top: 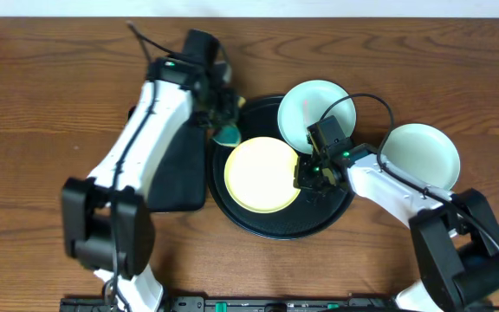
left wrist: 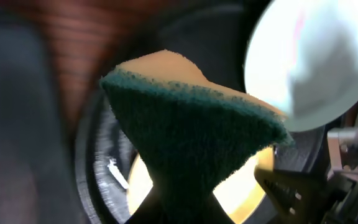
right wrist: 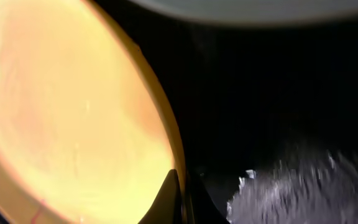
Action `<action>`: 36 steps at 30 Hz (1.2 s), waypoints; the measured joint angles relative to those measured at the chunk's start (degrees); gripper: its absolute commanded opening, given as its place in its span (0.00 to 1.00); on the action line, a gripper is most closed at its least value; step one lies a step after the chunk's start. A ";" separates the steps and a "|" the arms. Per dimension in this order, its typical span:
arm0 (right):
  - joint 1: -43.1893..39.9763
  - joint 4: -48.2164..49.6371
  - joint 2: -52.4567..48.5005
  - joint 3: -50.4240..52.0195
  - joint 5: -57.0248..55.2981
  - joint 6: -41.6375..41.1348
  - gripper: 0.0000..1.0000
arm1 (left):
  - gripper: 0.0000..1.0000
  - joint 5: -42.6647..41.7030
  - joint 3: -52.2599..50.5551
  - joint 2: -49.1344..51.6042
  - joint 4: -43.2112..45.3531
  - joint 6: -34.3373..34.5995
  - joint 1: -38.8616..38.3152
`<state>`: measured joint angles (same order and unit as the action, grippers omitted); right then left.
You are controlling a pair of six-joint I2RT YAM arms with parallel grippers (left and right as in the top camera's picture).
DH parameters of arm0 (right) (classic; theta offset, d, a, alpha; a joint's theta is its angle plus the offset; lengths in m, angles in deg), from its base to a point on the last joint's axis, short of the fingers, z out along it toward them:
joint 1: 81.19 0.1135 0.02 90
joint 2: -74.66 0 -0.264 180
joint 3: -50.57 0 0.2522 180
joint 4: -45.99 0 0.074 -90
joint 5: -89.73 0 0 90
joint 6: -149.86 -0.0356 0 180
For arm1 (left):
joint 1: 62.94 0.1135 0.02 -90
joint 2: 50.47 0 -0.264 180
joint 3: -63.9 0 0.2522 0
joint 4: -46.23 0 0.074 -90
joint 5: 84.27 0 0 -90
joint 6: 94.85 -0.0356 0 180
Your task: Clean dirty plates on tray and stack at the side
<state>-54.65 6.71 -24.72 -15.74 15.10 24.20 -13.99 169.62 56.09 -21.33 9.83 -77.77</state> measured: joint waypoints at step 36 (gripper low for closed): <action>28.52 -6.43 23.74 0.00 -70.14 20.81 0.01 | 0.07 3.82 0.44 -3.26 -4.15 -0.15 7.02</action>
<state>-26.12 0.28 -0.98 -15.74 -55.03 45.00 -10.17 170.06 52.83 -25.48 9.67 -70.76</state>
